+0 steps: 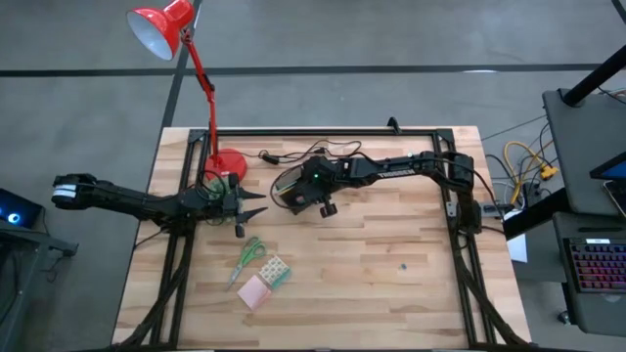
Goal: Pick and place office supplies into organizer
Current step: Put the pink eraser into the black desk organizer, then put the blue binder clip into the black desk organizer
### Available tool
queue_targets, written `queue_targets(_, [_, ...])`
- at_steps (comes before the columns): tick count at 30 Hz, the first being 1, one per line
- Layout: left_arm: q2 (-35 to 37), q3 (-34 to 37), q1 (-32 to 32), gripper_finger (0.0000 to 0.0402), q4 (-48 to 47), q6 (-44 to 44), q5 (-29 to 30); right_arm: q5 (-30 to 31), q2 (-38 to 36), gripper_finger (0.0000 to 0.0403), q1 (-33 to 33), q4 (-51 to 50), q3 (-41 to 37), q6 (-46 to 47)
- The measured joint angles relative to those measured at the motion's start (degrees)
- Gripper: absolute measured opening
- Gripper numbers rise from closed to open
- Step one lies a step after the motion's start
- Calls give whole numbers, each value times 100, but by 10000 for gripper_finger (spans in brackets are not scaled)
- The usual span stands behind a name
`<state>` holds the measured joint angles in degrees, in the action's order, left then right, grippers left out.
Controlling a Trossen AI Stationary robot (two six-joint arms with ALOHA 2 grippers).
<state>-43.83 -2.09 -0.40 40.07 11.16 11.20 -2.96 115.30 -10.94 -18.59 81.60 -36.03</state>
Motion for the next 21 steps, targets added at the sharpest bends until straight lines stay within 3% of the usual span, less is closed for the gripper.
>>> queue_targets(8, [0,0,0,142,1,2,0,7,-2,89,2,-4,0,594])
queue_targets(21, [0,0,0,142,0,2,0,205,-2,177,2,-52,-2,1244])
